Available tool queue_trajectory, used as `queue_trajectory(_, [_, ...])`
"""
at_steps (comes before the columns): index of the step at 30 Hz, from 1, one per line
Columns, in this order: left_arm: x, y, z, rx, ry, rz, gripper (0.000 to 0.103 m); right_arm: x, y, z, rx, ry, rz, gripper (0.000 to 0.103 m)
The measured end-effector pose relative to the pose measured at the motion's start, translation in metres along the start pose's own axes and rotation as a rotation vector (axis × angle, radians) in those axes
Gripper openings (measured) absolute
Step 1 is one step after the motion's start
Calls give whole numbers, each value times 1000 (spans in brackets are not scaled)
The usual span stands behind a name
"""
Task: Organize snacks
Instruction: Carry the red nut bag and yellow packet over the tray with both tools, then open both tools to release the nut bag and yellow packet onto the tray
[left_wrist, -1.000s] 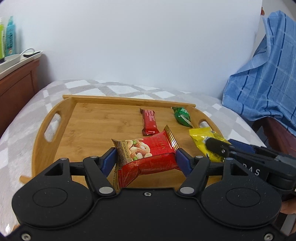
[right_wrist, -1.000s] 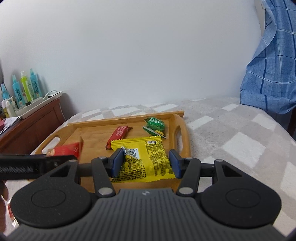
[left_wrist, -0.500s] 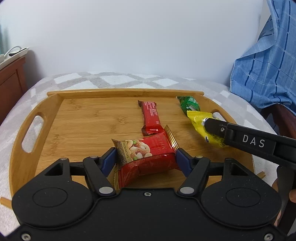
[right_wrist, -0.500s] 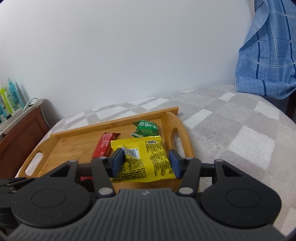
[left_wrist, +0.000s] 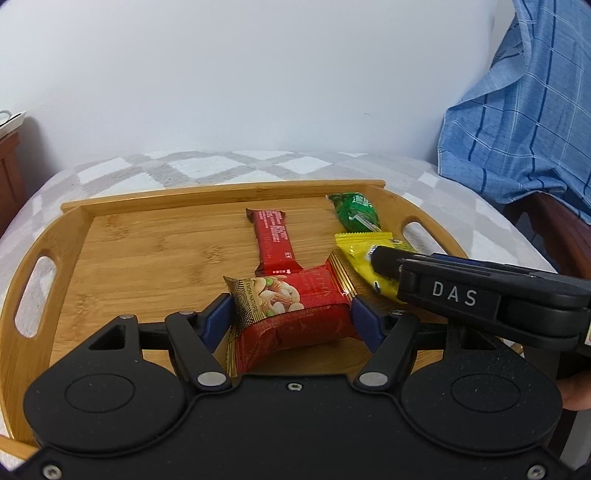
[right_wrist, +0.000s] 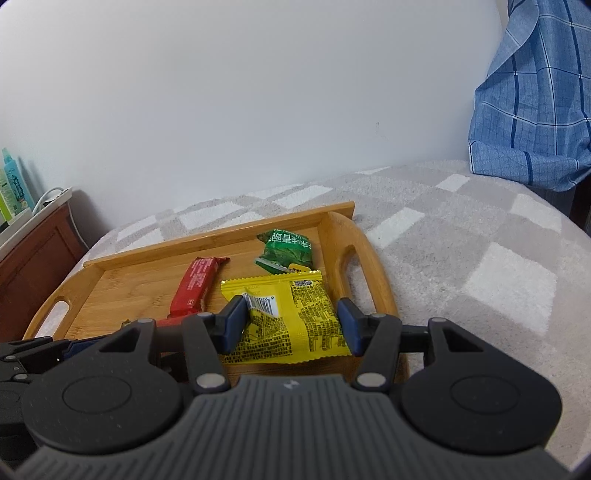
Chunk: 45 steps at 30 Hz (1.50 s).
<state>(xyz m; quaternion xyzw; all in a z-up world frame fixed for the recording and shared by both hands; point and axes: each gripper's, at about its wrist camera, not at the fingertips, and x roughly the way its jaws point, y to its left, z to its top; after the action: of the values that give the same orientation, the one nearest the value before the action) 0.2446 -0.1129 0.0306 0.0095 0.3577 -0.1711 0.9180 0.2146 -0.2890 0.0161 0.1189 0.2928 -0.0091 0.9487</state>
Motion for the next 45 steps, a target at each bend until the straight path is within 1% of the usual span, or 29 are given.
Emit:
queue_trajectory(9, [3,-1,0,11,-9,-4,69,3,-1,1,11,9,4,60])
queue_trajectory(12, [4,-1,1,7,-11,0,71,3,-2,1,17,9,6,61])
queue_trajectory(15, [4,-1,1,10,-15,8,74,3,-2,1,21,7,9,66])
queue_trajectory(16, [4,-1,1,10,-16,13,76,3,-2,1,22,8,10,70])
queue_trajectory(17, [3,-1,1,12,-17,19,77,3,-2,1,24,8,12,72])
queue_trajectory(22, [-1,0,0,14,-19,44,82,0,0,1,23,9,23,75])
queue_trajectory(29, [-17,2,-5,3,-27,64,90,-11,6,-1,-2,-14,38,78])
queue_trajectory(36, [-39,2,-14,-10,-36,64,92,-28,8,-6,-28,-44,42,80])
queue_trajectory(41, [-55,-6,-29,44,-37,83,94,-42,5,-18,-36,-63,48,82])
queue_trajectory(43, [-62,-10,-37,71,-44,86,95,-48,2,-26,-39,-56,55,82])
queue_trajectory(45, [-68,-13,-45,72,-48,83,95,-56,0,-32,-47,-47,59,82])
